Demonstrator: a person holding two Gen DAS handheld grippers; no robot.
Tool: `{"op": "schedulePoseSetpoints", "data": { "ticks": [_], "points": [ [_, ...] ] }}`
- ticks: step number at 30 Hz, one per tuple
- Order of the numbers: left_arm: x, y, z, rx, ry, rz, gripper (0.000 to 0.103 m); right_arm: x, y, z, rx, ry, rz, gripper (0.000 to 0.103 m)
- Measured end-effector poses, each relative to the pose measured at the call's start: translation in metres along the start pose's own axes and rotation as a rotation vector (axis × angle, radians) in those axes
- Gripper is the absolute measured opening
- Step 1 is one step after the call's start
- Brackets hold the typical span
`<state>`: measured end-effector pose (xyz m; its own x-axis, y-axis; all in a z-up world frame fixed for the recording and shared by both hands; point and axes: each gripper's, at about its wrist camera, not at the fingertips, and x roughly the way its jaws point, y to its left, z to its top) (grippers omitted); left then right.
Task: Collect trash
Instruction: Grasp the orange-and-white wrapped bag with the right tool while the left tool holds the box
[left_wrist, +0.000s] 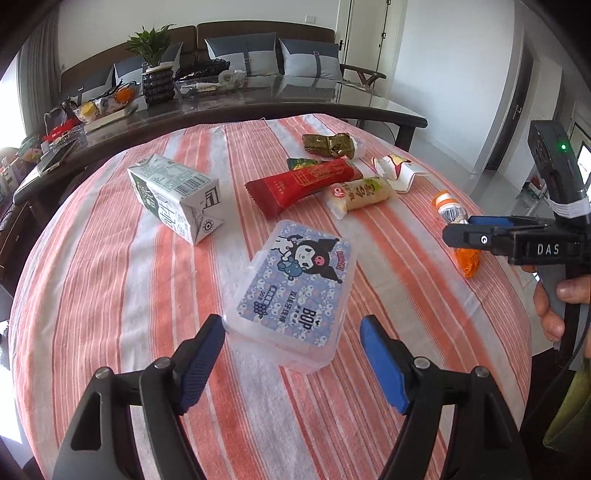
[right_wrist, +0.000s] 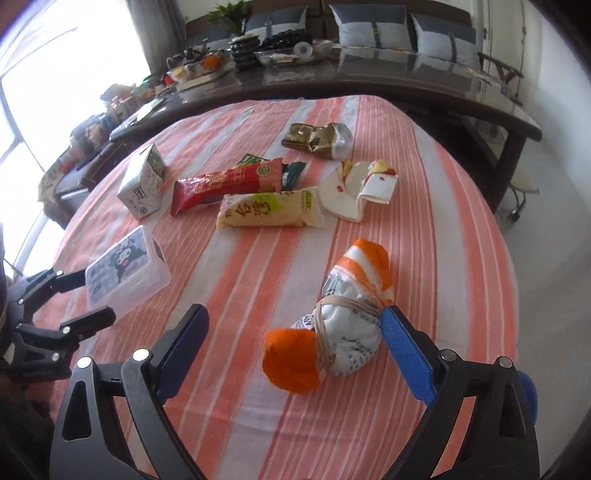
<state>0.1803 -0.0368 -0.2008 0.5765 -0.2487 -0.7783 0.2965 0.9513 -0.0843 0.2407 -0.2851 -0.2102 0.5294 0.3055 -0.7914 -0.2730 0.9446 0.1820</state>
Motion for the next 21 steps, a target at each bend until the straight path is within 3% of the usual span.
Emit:
{"op": "schedulePoseSetpoints", "data": {
  "ticks": [3,5,9,14,17,21],
  "points": [
    [0.008,-0.006,-0.002,0.017,0.02,0.036,0.078,0.008,-0.014,-0.001,0.134,-0.015,0.046,0.099],
    [0.006,-0.007,-0.005,0.016,0.021,0.038,0.078,0.014,-0.017,-0.002,0.148,0.013,0.028,0.099],
    [0.0,0.0,-0.013,-0.011,0.033,0.017,0.078,0.01,-0.02,-0.009,0.059,0.056,-0.011,0.097],
    [-0.011,0.006,-0.014,-0.021,0.026,-0.006,0.078,0.003,-0.023,-0.029,-0.053,0.099,-0.145,0.097],
    [-0.009,0.002,-0.007,0.007,0.029,-0.032,0.078,-0.01,-0.028,-0.034,-0.05,0.06,-0.098,0.097],
    [0.003,-0.005,0.006,0.057,0.038,-0.006,0.078,-0.019,-0.028,-0.031,-0.024,0.008,-0.045,0.097]
  ]
}}
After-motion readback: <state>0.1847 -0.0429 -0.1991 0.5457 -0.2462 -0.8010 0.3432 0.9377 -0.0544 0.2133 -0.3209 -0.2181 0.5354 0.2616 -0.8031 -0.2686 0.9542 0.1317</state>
